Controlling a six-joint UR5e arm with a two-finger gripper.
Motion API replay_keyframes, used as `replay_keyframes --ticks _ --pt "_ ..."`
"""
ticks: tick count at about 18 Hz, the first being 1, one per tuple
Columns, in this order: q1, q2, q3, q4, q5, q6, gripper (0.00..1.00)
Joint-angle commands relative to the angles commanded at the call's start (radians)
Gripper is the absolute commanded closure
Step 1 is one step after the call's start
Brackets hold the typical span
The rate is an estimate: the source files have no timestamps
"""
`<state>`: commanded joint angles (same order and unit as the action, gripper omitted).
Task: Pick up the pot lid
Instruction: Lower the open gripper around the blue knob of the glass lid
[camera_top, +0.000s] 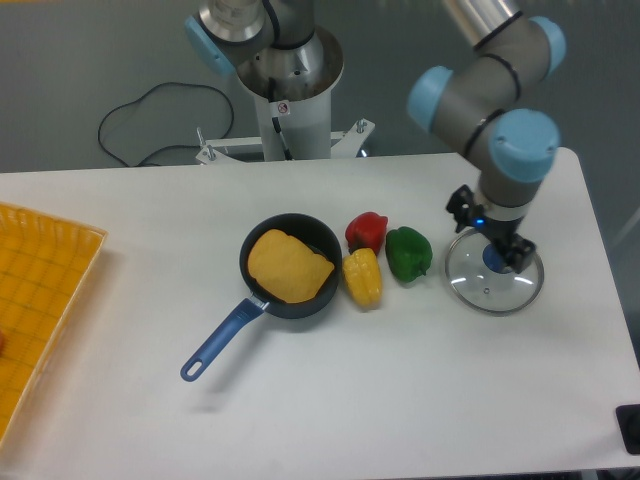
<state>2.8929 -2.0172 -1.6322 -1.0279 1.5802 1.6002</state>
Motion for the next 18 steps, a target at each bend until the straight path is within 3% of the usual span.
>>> replay_keyframes --ticks 6,18 --pt "0.025 -0.026 0.038 0.008 -0.023 -0.008 0.00" --pt "0.006 -0.058 0.031 0.012 -0.023 -0.008 0.00"
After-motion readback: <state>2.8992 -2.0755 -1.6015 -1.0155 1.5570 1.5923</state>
